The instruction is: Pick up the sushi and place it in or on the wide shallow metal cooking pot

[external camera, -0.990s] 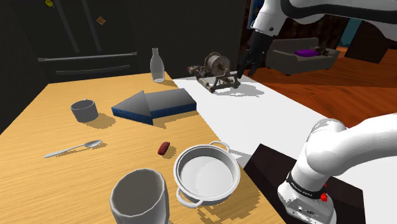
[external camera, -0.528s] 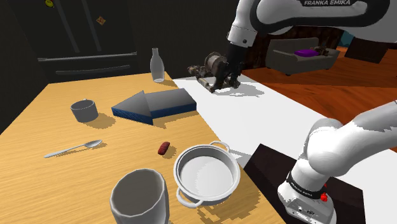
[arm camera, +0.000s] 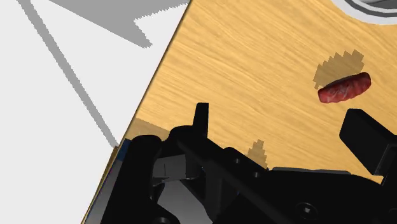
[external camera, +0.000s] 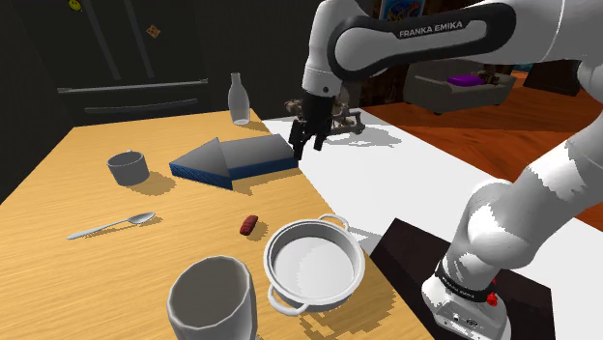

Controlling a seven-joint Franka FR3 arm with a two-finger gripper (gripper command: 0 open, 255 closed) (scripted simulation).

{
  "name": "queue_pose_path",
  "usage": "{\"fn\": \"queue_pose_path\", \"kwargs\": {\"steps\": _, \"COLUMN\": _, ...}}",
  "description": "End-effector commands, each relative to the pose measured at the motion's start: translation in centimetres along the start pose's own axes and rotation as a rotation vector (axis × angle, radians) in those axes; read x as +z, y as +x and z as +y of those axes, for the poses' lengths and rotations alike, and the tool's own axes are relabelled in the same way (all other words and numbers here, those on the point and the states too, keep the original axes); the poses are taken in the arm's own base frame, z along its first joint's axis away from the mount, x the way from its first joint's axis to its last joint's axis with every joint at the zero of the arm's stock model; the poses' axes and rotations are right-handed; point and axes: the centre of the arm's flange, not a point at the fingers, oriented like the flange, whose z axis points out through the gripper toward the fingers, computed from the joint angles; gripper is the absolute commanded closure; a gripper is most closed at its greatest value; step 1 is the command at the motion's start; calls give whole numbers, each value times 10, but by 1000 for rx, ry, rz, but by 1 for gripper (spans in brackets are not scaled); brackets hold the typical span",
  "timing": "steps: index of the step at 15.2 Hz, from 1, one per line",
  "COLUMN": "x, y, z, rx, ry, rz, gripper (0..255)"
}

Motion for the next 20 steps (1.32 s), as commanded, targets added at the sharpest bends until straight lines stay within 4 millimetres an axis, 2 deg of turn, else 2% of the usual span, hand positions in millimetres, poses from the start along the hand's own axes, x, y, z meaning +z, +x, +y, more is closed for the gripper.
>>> {"fn": "queue_pose_path", "kwargs": {"steps": 1, "x": 17, "y": 9, "z": -18, "rx": -21, "ry": -4, "rz": -16, "gripper": 0}}
{"fn": "queue_pose_path", "kwargs": {"steps": 9, "x": 89, "y": 53, "z": -92, "rx": -105, "ry": -24, "rz": -78, "gripper": 0}}
{"fn": "queue_pose_path", "kwargs": {"steps": 16, "x": 155, "y": 82, "z": -158, "rx": -178, "ry": -41, "rz": -133, "gripper": 0}}
{"fn": "queue_pose_path", "kwargs": {"steps": 20, "x": 175, "y": 82, "z": -161, "rx": -183, "ry": -43, "rz": -136, "gripper": 0}}
